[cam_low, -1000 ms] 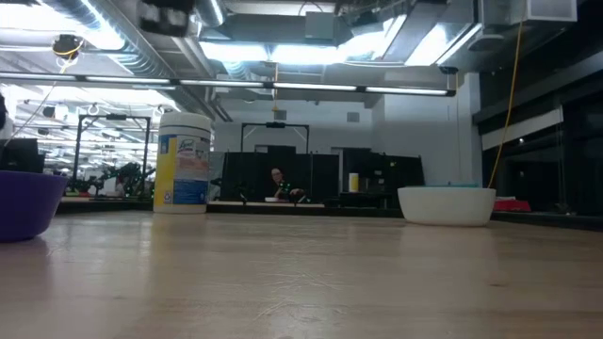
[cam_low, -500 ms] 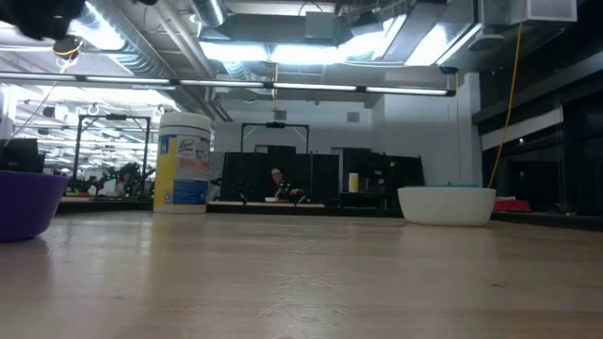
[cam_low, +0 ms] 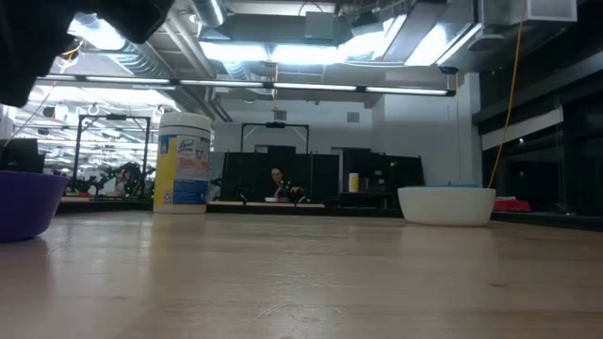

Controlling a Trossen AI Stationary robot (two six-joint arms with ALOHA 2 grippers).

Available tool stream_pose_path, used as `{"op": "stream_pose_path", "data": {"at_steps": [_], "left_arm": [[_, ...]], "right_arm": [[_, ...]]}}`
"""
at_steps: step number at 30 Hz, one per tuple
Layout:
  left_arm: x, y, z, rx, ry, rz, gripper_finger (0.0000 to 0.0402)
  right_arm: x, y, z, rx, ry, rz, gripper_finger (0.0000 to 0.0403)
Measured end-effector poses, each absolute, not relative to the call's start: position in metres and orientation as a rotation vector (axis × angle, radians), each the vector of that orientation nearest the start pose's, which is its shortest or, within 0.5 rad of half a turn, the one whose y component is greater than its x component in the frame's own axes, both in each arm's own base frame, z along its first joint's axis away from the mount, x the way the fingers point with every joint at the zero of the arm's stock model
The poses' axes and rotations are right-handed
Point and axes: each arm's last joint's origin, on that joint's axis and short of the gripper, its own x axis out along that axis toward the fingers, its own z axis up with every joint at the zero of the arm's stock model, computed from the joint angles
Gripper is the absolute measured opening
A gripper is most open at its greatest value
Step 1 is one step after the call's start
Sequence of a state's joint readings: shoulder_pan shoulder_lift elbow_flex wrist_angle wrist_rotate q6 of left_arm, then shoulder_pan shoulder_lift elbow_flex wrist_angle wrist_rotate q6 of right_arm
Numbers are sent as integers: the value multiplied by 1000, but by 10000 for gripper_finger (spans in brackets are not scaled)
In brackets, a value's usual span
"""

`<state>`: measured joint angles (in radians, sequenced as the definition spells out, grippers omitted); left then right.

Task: Nest bowls inside each other
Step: Stack the deep blue bowl l on top of the light blue bowl

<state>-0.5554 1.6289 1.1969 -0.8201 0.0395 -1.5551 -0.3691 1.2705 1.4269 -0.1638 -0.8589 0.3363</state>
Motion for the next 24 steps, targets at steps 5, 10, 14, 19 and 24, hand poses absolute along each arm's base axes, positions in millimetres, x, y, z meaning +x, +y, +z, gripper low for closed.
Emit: {"op": "stream_pose_path", "data": {"at_steps": [5, 10, 14, 19, 24], "left_arm": [[261, -165, 226, -993, 1308, 576, 176], [254, -164, 224, -956, 1347, 639, 176], [253, -165, 222, -960, 1345, 642, 176], [250, -166, 206, -1004, 1338, 642, 176], [246, -167, 191, -1033, 1331, 637, 176]], "right_arm": [[251, -74, 454, 348, 84, 501, 225], [251, -74, 454, 357, 86, 501, 228], [251, -74, 455, 364, 79, 502, 233], [251, -75, 457, 363, 64, 501, 226], [250, -76, 458, 369, 60, 500, 220]]}}
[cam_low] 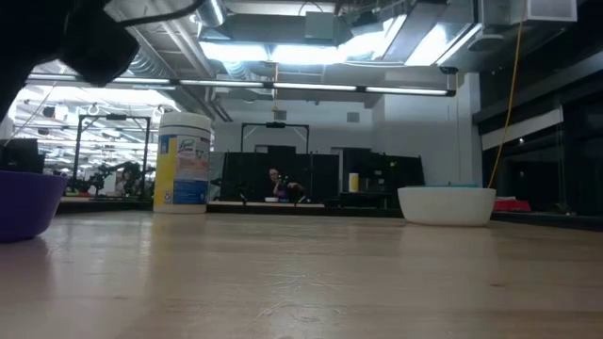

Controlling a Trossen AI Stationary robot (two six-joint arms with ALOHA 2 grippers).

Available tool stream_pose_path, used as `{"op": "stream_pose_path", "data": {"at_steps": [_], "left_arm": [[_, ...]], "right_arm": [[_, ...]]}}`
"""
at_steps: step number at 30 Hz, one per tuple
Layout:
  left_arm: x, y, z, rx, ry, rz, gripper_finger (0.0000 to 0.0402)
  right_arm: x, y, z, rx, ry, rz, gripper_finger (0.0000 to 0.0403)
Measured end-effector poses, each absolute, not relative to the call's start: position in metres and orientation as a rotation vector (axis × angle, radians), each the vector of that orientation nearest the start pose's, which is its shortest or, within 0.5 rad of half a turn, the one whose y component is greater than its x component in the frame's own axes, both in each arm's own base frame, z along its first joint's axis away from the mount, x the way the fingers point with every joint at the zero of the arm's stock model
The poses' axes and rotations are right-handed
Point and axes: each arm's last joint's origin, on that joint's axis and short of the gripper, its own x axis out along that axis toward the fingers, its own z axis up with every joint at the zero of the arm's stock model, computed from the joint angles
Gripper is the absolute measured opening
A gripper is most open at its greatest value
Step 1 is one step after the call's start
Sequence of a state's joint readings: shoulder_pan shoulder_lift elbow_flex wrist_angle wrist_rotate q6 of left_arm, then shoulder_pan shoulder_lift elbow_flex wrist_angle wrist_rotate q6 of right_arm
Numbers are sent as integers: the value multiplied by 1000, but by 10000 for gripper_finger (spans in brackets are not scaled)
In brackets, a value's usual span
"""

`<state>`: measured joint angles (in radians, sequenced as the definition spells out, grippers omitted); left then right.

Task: Nest bowls inside each other
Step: Stack the deep blue bowl l on top of the light blue bowl

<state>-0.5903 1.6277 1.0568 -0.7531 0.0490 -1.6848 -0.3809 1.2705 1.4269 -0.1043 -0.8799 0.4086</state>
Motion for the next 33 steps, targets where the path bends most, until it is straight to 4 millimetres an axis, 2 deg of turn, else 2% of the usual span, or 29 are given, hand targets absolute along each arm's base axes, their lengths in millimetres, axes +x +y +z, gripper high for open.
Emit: {"op": "stream_pose_path", "data": {"at_steps": [10, 17, 21, 27, 33], "left_arm": [[241, -161, 181, -1003, 1355, 664, 176], [244, -154, 202, -1112, 1278, 593, 176], [242, -143, 217, -1075, 1263, 617, 175], [233, -131, 216, -955, 1386, 646, 175], [232, -127, 206, -946, 1383, 639, 175]], "right_arm": [[250, -77, 458, 374, 59, 492, 222], [248, -82, 462, 375, 27, 481, 215], [247, -84, 463, 373, 16, 479, 214], [247, -84, 463, 372, 16, 479, 214], [247, -84, 463, 369, 15, 479, 214]]}}
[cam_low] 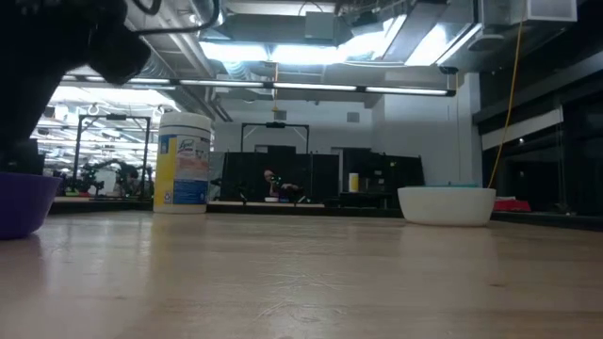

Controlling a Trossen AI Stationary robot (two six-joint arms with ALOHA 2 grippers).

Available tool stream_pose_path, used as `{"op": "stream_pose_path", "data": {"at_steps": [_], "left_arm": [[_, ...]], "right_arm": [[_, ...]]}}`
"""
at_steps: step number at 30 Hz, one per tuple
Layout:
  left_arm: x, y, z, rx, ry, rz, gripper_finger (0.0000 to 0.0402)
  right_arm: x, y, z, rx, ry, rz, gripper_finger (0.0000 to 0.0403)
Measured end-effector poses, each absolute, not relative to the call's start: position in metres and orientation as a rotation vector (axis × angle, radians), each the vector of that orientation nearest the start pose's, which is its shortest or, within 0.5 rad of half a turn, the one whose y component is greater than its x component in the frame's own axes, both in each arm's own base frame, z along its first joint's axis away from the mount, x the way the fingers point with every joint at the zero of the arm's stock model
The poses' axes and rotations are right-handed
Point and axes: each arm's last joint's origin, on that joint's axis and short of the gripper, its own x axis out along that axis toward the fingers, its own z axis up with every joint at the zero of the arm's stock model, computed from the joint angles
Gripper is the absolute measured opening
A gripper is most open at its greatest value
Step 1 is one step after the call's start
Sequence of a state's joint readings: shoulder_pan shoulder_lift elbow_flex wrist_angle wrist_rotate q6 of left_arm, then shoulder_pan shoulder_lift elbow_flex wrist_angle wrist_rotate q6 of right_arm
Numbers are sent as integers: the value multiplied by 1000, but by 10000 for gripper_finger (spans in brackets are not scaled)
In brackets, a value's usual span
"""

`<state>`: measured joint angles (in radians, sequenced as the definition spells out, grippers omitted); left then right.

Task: Nest bowls inside each other
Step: Stack the deep blue bowl l on top of the light blue bowl

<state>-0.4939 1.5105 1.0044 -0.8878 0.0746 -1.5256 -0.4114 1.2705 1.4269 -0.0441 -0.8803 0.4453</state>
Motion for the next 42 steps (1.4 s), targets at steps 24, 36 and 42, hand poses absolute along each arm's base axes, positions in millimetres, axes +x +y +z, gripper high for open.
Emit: {"op": "stream_pose_path", "data": {"at_steps": [24, 36, 42], "left_arm": [[233, -117, 164, -1055, 1313, 501, 13], [257, -44, 332, -915, -37, -310, 2], [234, -1, 386, -763, -280, -574, 2]], "right_arm": [[244, -92, 464, 369, -2, 450, 204], [228, -111, 467, 288, 19, 618, 144], [226, -123, 462, 281, 55, 698, 193]]}}
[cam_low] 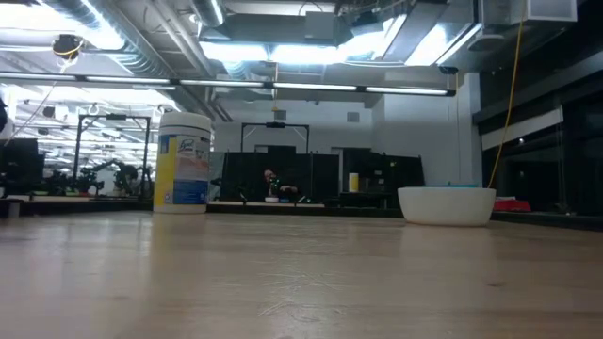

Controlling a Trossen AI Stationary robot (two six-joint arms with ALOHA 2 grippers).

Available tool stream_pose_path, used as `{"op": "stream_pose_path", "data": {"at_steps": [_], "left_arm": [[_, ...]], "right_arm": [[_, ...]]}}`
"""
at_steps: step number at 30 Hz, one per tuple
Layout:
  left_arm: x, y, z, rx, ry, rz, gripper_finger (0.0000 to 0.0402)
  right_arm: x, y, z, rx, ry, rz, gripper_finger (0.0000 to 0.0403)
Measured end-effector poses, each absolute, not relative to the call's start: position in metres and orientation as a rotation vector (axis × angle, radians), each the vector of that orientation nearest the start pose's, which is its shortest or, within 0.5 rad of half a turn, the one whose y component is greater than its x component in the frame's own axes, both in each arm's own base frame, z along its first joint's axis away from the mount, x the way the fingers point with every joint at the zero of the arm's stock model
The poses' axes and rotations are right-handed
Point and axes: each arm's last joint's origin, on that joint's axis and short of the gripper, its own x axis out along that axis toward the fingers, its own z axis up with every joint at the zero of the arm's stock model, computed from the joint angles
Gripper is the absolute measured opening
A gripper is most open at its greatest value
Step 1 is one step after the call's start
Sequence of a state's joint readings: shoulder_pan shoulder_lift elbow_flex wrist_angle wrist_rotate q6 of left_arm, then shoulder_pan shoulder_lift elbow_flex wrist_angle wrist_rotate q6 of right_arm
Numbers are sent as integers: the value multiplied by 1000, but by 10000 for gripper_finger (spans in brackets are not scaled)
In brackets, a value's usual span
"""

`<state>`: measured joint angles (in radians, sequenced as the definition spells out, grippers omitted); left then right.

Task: Nest bowls inside each other
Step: Stack the deep blue bowl l on top of the light blue bowl

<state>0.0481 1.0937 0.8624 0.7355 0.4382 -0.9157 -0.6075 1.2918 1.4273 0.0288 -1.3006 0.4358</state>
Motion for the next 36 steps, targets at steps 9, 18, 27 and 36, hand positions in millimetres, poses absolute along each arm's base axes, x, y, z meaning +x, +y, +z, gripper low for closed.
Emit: {"op": "stream_pose_path", "data": {"at_steps": [9, 18, 27, 36], "left_arm": [[270, 30, 429, -594, -202, -905, 2], [309, 57, 451, -392, -292, -1058, 2], [331, 76, 457, -326, -307, -1087, 2], [348, 85, 461, -309, -274, -1105, 2]], "right_arm": [[271, -138, 433, 366, 146, 862, 247], [276, -121, 466, 245, 46, 920, 220], [275, -116, 477, 210, 6, 908, 222], [279, -109, 478, 206, -11, 921, 216]]}}
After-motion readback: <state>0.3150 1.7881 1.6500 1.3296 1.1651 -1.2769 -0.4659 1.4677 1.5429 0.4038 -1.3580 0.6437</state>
